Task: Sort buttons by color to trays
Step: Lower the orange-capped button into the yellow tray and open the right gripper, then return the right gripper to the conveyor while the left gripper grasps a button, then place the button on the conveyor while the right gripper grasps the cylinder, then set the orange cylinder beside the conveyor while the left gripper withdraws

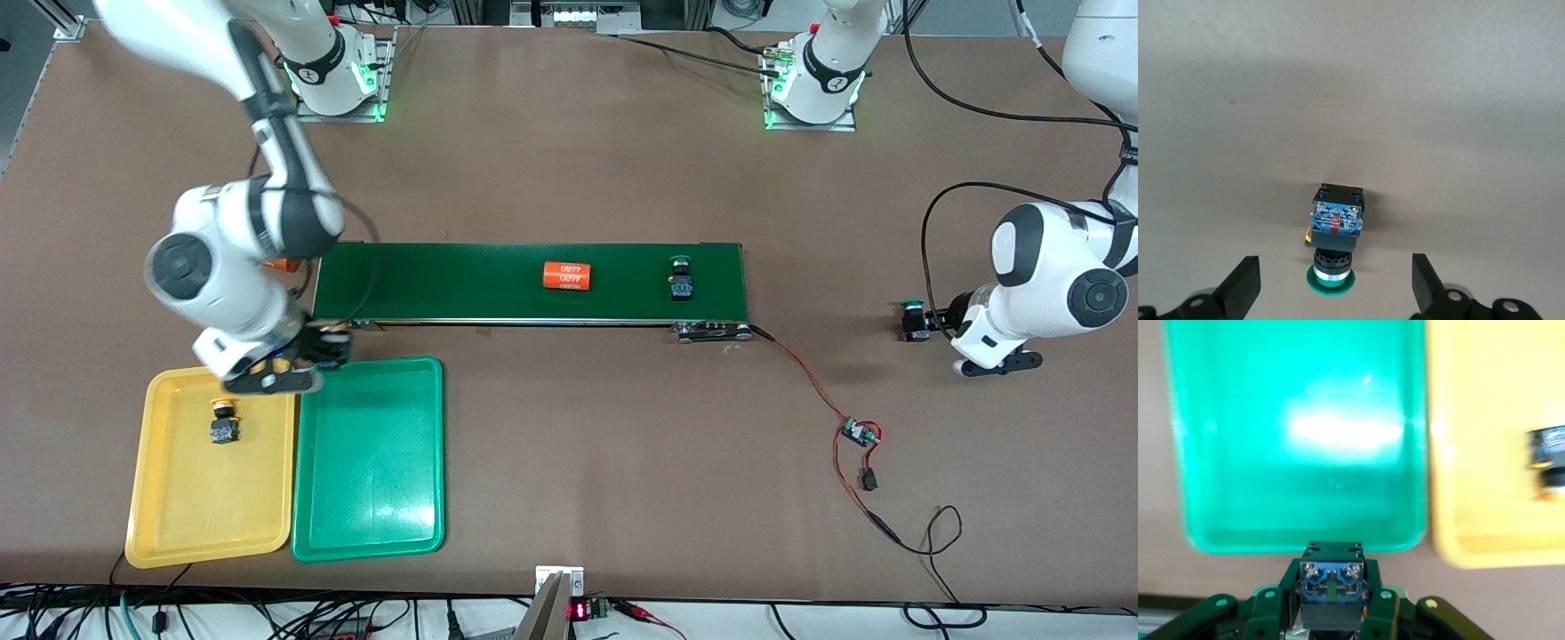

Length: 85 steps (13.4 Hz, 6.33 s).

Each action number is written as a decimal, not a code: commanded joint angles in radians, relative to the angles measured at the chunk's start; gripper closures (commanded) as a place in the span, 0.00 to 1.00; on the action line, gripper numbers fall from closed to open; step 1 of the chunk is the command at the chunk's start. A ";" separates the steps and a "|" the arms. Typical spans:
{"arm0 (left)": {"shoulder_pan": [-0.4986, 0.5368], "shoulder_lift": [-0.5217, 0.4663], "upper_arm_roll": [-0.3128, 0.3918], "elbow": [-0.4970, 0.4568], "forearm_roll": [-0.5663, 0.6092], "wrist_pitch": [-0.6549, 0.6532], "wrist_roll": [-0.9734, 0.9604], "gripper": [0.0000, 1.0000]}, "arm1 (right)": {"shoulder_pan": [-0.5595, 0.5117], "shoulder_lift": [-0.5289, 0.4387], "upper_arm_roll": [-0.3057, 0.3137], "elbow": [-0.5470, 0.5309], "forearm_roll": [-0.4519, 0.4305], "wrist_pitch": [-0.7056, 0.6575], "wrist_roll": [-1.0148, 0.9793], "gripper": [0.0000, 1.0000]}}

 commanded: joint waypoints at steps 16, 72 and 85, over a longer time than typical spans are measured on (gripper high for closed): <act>0.040 0.085 -0.011 0.006 0.024 0.001 0.204 0.09 | -0.207 0.288 0.019 0.189 0.014 0.136 -0.216 0.00; -0.457 -0.245 0.107 0.065 -0.296 0.083 -0.086 0.00 | 0.419 -0.214 0.039 -0.301 -0.097 0.114 0.697 0.00; -0.441 -0.263 0.307 0.578 -0.258 -0.543 0.068 0.00 | 0.468 -0.189 0.041 -0.278 -0.082 0.124 0.758 0.00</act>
